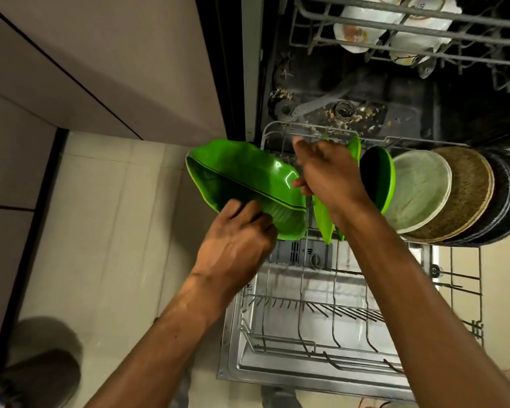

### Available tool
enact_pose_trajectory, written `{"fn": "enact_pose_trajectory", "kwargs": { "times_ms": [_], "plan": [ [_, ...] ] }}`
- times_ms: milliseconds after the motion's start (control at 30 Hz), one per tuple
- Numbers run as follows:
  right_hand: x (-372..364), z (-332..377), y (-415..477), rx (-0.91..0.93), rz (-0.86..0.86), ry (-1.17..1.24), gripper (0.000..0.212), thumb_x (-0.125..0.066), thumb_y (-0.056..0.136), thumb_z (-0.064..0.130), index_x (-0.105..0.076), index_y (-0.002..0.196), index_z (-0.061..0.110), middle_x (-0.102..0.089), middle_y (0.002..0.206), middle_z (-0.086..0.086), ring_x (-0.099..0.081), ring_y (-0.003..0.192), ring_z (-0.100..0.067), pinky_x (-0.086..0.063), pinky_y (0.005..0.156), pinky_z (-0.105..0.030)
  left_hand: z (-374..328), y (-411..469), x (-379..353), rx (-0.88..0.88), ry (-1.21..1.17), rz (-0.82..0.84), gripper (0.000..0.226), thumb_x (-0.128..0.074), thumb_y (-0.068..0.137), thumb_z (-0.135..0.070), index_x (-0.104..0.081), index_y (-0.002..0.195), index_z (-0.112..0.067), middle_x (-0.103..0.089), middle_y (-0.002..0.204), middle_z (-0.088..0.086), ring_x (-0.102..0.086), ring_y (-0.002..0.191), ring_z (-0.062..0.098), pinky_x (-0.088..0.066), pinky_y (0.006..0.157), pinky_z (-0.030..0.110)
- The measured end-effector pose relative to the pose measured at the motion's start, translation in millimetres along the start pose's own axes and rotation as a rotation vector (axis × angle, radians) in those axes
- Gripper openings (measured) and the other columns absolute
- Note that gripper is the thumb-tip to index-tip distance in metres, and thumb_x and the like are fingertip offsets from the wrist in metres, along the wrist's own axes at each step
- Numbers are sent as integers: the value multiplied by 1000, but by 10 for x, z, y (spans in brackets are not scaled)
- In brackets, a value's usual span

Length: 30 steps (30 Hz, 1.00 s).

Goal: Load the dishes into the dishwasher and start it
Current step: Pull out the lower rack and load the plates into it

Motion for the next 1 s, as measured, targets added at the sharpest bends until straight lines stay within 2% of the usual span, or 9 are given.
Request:
{"fn": "enact_pose_trajectory", "kwargs": {
  "times_ms": [200, 300, 433, 533, 633, 700, 800, 867, 1000],
  "plan": [
    [-328, 122, 260, -199, 343, 85, 42, -50, 98, 58, -66, 108, 22, -69, 105, 6, -67, 54, -13, -47, 48, -19, -131, -31, 18, -6, 20, -9, 12, -64, 78, -11, -61, 67, -17, -58, 72, -1, -56, 80, 24, -35, 74, 36],
    [-425, 127, 329, -190, 420, 41, 47, -56, 96, 56, -69, 113, 14, -72, 99, 3, -68, 58, -13, -53, 52, -21, -126, -55, -4, -4, 30, -1, 13, -63, 80, -11, -60, 68, -16, -59, 73, -1, -56, 80, 23, -36, 72, 35],
    [-405, 159, 416, -146, 332, 82, 40, -71, 90, 46, -75, 100, 8, -76, 95, -4, -75, 79, -15, -63, 67, -32, -150, -49, 5, 15, 44, 40, 9, -65, 80, -12, -62, 73, -16, -61, 77, 0, -57, 88, 25, -36, 79, 36],
    [-309, 244, 429, -84, 204, 100, 26, -77, 85, 36, -74, 78, 10, -72, 75, -2, -73, 70, -16, -64, 65, -35, -250, -57, 118, -7, -2, -37, 9, -62, 89, -15, -71, 92, -15, -70, 101, 3, -58, 113, 28, -37, 101, 41],
    [-207, 345, 412, 158, 129, -214, 33, -78, 79, 38, -73, 58, 13, -70, 61, -9, -70, 64, -25, -61, 70, -41, -440, -96, 361, 43, -20, -281, 18, -61, 97, -21, -73, 110, -19, -68, 124, 4, -57, 121, 25, -38, 105, 39],
    [-205, 397, 351, 330, 124, -437, 34, -77, 81, 39, -75, 65, 9, -71, 68, -15, -67, 70, -29, -55, 71, -39, -465, -88, 462, 282, -16, -356, 37, -68, 93, -28, -64, 129, -20, -56, 138, 8, -48, 130, 27, -36, 108, 40],
    [-227, 379, 207, 447, 129, -550, 26, -80, 79, 39, -72, 71, 16, -69, 75, -1, -60, 64, -11, -49, 65, -26, -297, -74, 289, 721, -264, -14, 94, -74, 85, -46, -25, 154, -6, -23, 160, 22, -26, 148, 39, -31, 115, 50],
    [-250, 289, 98, 506, 137, -537, 23, -84, 76, 36, -70, 70, 18, -62, 76, 6, -54, 64, -6, -43, 62, -20, -191, -103, 103, 873, -427, 220, 108, -62, 87, -62, 0, 157, -8, -6, 166, 20, -29, 147, 39, -40, 110, 51],
    [-242, 174, -194, 614, 58, -370, 35, -87, 70, 20, -70, 101, 15, -62, 111, -1, -59, 101, -14, -36, 92, -7, -137, -150, -201, 912, -390, 301, 86, -55, 97, -39, -9, 157, 0, -56, 137, 20, -68, 94, 37, -48, 66, 39]
  ]
}}
Point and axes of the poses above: each hand's wrist, its own y-axis towards the middle knuckle, its own x-axis out of the back of the hand, z = x × y, the point moved 4 cm from there along y, towards the middle knuckle
